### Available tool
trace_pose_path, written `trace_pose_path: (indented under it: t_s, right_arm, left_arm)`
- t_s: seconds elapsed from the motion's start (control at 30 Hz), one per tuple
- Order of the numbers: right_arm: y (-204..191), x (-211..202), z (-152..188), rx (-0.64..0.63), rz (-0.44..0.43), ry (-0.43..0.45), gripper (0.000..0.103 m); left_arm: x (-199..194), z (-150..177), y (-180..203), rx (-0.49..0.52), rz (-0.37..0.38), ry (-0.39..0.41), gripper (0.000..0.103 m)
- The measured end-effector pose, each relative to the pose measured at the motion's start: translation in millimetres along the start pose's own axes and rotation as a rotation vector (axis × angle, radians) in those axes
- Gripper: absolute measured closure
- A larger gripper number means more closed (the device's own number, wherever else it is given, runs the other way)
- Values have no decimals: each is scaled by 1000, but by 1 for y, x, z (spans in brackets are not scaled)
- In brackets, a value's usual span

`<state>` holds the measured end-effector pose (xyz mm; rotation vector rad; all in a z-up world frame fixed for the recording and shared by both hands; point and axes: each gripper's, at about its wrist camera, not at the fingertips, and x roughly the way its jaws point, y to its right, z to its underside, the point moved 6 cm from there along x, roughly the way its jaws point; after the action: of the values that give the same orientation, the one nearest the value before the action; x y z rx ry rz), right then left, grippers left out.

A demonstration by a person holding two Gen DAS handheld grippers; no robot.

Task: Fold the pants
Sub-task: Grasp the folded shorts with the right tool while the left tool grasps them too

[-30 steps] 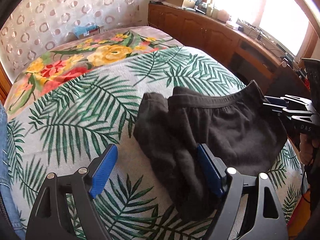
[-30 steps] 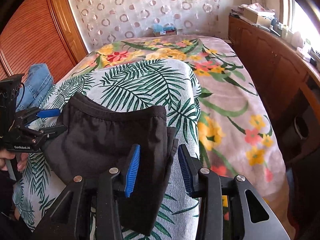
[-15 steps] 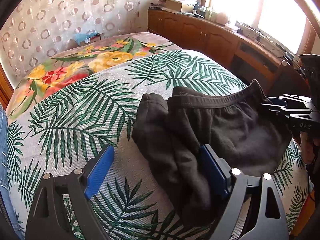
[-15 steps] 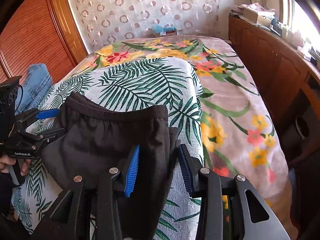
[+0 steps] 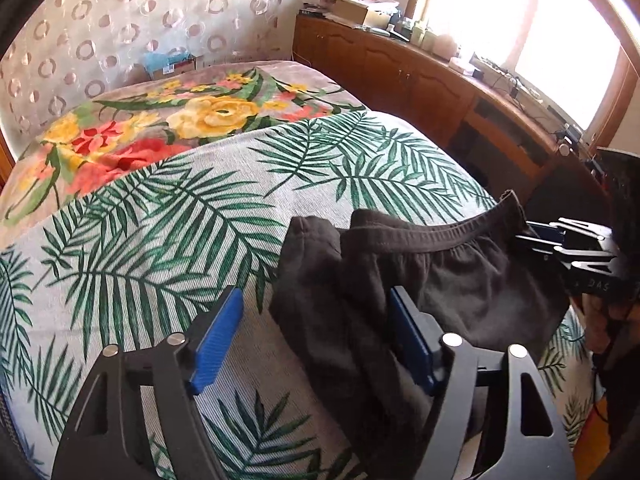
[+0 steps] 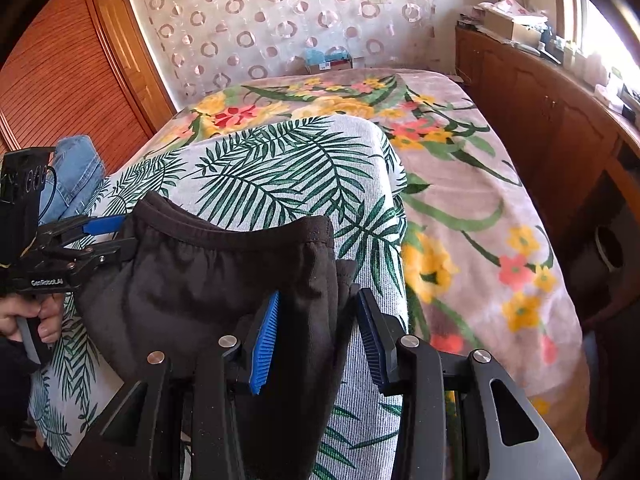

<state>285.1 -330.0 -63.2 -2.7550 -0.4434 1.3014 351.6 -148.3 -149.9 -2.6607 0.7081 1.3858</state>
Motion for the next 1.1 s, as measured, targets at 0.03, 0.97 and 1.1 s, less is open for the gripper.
trace_pose_path:
  t_s: [0.03, 0.97, 1.1]
  right_arm:
    - [0, 1, 0, -3, 1, -3, 65]
    - [-67, -92, -13, -116, -5, 173, 95]
    - [-96, -103, -19, -160, -22, 209, 95]
  left_arm:
    - [1, -1, 1, 6, 5, 1, 36]
    - [-135, 1, 19, 60, 54, 236, 92]
    - [-161, 6, 2, 45, 25, 280, 92]
